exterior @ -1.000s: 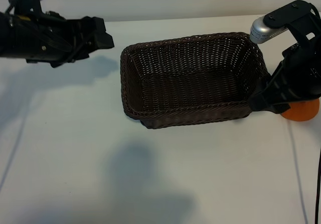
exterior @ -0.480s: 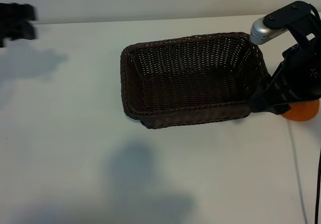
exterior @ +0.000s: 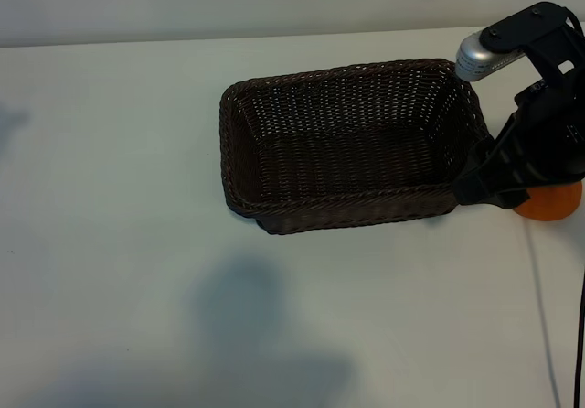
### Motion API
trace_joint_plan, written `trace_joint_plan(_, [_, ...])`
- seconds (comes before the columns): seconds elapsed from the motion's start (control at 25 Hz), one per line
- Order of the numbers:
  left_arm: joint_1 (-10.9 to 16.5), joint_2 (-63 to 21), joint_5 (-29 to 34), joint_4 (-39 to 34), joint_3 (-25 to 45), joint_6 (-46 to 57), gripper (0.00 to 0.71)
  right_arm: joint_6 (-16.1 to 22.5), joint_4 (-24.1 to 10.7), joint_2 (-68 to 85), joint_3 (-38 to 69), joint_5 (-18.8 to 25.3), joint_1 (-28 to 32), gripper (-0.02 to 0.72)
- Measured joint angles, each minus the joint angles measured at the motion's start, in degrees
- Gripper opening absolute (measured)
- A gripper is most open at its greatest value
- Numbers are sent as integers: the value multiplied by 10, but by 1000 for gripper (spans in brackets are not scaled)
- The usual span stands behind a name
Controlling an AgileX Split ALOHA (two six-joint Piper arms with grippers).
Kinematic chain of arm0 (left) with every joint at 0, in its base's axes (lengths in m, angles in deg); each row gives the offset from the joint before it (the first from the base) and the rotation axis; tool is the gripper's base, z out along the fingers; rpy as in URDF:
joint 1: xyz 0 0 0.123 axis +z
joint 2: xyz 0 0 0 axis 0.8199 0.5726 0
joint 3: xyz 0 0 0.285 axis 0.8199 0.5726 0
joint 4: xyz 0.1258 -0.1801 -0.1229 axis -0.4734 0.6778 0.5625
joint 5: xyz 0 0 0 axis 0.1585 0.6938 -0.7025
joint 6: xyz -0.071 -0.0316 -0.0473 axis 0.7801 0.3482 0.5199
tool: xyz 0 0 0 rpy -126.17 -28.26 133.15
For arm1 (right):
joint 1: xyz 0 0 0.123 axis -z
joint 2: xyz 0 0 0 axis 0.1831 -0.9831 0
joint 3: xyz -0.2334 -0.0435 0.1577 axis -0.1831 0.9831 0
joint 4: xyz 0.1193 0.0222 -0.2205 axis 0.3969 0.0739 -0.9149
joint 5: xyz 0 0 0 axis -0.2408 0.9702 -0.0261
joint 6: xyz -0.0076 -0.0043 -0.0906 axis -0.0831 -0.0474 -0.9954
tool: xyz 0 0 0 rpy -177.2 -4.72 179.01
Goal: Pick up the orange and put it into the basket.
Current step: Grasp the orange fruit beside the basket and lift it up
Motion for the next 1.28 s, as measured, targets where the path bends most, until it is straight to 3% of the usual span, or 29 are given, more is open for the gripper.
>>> trace_joint_plan(0.28, [0, -58, 11, 41, 0, -38, 596, 0, 0, 0, 0, 0, 0, 590])
trace_joint_plan(0.44, [-26, -152, 14, 30, 0, -43, 596, 0, 0, 0, 0, 0, 0, 590])
trace_joint_plan(0.56, [-47, -234, 27, -14, 0, -21, 596, 0, 0, 0, 0, 0, 0, 590])
trace_joint_plan(0.88, [-57, -386, 94, -227, 27, 119, 596, 0, 0, 0, 0, -1, 0, 590])
trace_joint_plan(1.28, [-145, -569, 137, -260, 148, 144, 596, 0, 0, 0, 0, -1, 0, 589])
